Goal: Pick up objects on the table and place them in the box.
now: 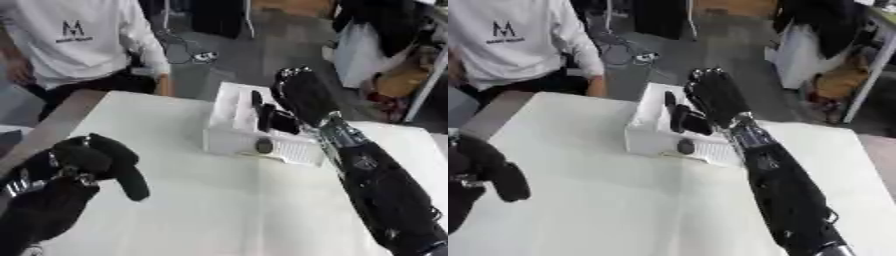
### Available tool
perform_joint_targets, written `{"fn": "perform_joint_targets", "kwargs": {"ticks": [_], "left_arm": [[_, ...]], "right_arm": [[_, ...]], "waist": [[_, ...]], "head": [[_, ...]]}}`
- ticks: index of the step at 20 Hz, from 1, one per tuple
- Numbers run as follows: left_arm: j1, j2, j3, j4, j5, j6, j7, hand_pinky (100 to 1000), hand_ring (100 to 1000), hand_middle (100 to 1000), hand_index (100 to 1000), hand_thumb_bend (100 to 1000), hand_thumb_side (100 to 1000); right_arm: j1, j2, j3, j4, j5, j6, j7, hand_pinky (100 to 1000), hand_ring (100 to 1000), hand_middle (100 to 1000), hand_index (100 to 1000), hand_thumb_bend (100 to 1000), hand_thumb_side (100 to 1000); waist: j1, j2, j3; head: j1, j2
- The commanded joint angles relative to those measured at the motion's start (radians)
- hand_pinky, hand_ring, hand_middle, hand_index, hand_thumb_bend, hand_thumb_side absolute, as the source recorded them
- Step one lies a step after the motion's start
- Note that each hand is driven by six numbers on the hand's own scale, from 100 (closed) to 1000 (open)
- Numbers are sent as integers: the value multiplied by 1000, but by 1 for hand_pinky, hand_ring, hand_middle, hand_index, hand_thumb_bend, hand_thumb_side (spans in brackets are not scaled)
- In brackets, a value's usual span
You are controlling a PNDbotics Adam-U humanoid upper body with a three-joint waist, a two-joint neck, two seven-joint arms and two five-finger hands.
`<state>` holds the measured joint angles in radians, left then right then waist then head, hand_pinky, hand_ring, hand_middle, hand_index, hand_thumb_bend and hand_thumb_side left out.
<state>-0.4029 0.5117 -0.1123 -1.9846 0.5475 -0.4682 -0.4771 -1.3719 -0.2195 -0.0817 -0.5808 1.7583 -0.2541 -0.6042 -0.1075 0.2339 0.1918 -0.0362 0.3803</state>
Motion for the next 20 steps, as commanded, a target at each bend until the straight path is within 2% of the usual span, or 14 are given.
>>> {"fn": "perform_joint_targets", "kwargs": {"ticks": [1,6,13,16,17,18,20], "left_arm": [[-10,27,0,-15,-3,2,-5,589,576,768,845,484,696],[8,32,2,-15,-9,9,-8,584,573,767,845,484,698],[25,32,2,-15,-19,16,-14,580,570,766,845,485,701],[22,30,-2,-15,-20,20,-21,578,569,766,845,485,702],[22,29,-3,-15,-20,21,-24,576,568,766,846,453,703],[21,30,-5,-15,-21,23,-28,576,567,766,846,485,704],[18,31,-7,-15,-23,25,-34,574,566,766,846,484,706]], "right_arm": [[-48,-46,-14,13,48,15,36,100,100,100,100,100,834],[-73,-79,-26,42,117,25,99,100,100,100,100,100,832],[-99,-101,-54,57,183,58,186,100,100,100,100,100,837],[-114,-103,-66,61,206,71,238,100,100,100,100,100,843],[-119,-104,-70,60,215,74,256,100,100,100,100,100,810],[-126,-108,-73,62,228,77,283,100,100,100,100,100,843],[-137,-114,-81,63,253,79,331,100,100,100,100,100,843]], "waist": [[4,-13,-2],[-9,-16,16],[-18,-13,39],[-24,-6,54],[-25,-3,57],[-28,2,62],[-35,12,71]], "head": [[-21,-15],[-37,-18],[-54,-2],[-63,-1],[-66,-2],[-72,-4],[-80,-8]]}}
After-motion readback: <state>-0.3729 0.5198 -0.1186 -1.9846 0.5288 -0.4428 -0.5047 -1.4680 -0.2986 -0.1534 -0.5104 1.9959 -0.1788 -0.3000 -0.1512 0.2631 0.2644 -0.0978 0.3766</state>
